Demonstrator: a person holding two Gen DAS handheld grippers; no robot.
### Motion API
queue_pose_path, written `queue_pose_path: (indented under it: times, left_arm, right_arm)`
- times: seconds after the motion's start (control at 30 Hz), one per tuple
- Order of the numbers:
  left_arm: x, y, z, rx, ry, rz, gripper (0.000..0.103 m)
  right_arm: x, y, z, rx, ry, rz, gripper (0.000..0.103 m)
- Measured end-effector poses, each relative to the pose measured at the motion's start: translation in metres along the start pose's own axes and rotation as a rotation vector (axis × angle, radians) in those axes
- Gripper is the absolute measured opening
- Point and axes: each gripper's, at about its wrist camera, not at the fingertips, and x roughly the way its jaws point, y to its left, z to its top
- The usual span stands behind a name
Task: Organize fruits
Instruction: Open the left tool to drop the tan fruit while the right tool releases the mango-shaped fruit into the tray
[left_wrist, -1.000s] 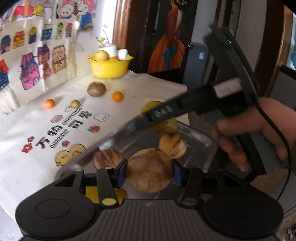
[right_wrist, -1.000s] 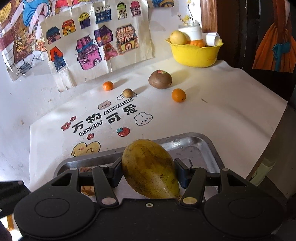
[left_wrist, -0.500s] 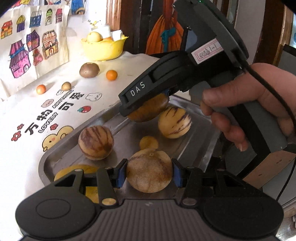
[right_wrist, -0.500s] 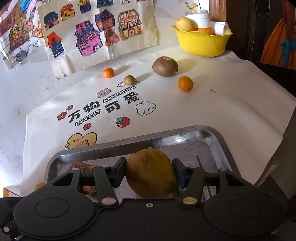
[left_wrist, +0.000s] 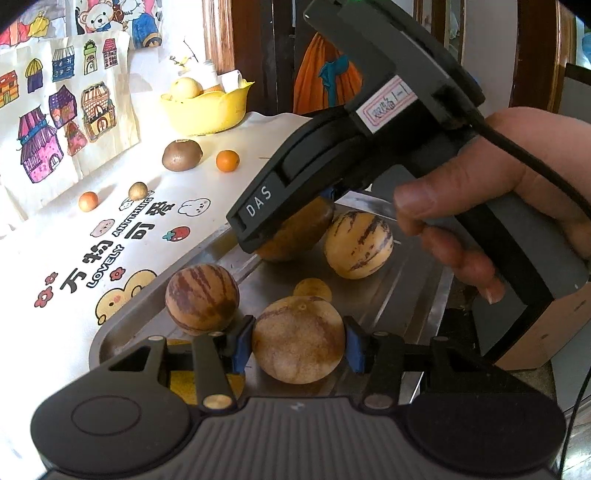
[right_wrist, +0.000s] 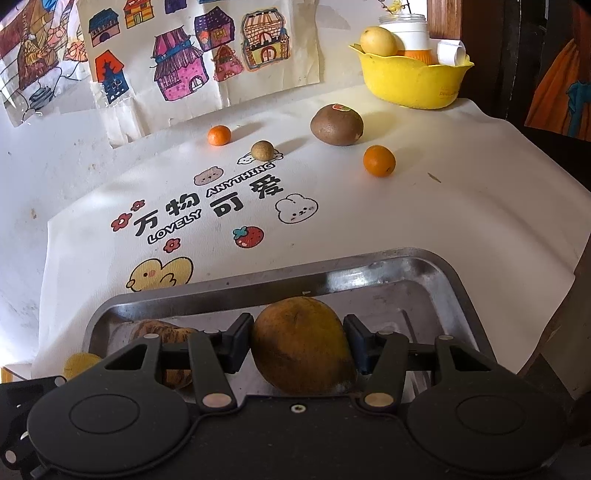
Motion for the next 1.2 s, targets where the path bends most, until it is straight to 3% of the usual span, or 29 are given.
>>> queue_pose_path:
  times: [0.2, 0.37, 0.57, 0.73, 1.0, 1.2]
  left_arm:
    - [-0.001, -0.002, -0.003, 0.011, 0.007, -0.003, 0.057]
    - [-0.003, 0.0, -0.002, -0.007, -0.004, -0.016, 0.069]
    - [-0.003, 0.003, 0.0, -0.032, -0.008, -0.027, 0.071]
    - [-0.011, 0.008, 0.004, -0.038, -0.05, -0.013, 0.082]
    - [-0.017, 0.028, 0.013, -0.11, -0.071, 0.005, 0.088]
    - [-0.026, 0.051, 0.022, -0.191, -0.095, 0.039, 0.099]
  right_arm:
    - [0.0, 0.001, -0.001, 0.002, 0.002, -0.002, 0.056]
    - [-0.001, 0.001, -0.001, 0.003, -0.005, -0.006, 0.056]
    - [-0.008, 0.002, -0.001, 0.005, -0.018, -0.004, 0.065]
    - [-0.023, 0.007, 0.002, -0.003, -0.059, -0.006, 0.083]
    - [-0.053, 0.016, 0.009, -0.004, -0.138, 0.009, 0.091]
    - [-0.077, 0.027, 0.015, -0.009, -0.197, 0.032, 0.097]
